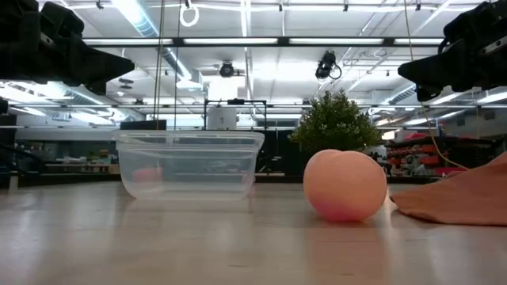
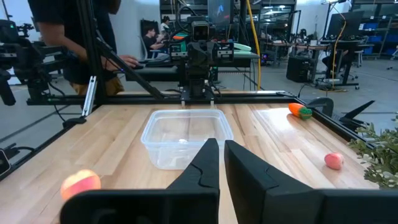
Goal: Pick and placing Produce into tupperware
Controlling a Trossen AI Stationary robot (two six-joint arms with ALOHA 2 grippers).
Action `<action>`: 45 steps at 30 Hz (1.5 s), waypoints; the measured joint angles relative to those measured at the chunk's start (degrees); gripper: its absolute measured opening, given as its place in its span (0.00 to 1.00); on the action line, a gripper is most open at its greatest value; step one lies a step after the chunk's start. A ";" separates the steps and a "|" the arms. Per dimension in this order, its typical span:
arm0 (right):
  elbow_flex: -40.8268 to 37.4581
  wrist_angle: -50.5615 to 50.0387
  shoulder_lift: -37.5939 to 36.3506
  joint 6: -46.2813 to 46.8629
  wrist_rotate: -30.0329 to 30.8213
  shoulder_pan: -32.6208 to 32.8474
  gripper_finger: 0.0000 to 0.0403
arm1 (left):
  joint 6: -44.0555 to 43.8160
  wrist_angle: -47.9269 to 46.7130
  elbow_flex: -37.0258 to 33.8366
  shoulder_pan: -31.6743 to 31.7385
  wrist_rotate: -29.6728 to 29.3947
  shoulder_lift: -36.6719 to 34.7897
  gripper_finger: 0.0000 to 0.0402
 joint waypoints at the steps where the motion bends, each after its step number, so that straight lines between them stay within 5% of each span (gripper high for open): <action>1: 0.00 0.02 -0.01 0.00 0.01 -0.01 0.00 | 0.00 0.00 0.00 0.01 0.01 -0.01 0.13; 45: 0.01 0.00 -0.02 0.00 -0.01 0.00 0.00 | -0.02 0.00 0.00 0.00 0.02 -0.02 0.14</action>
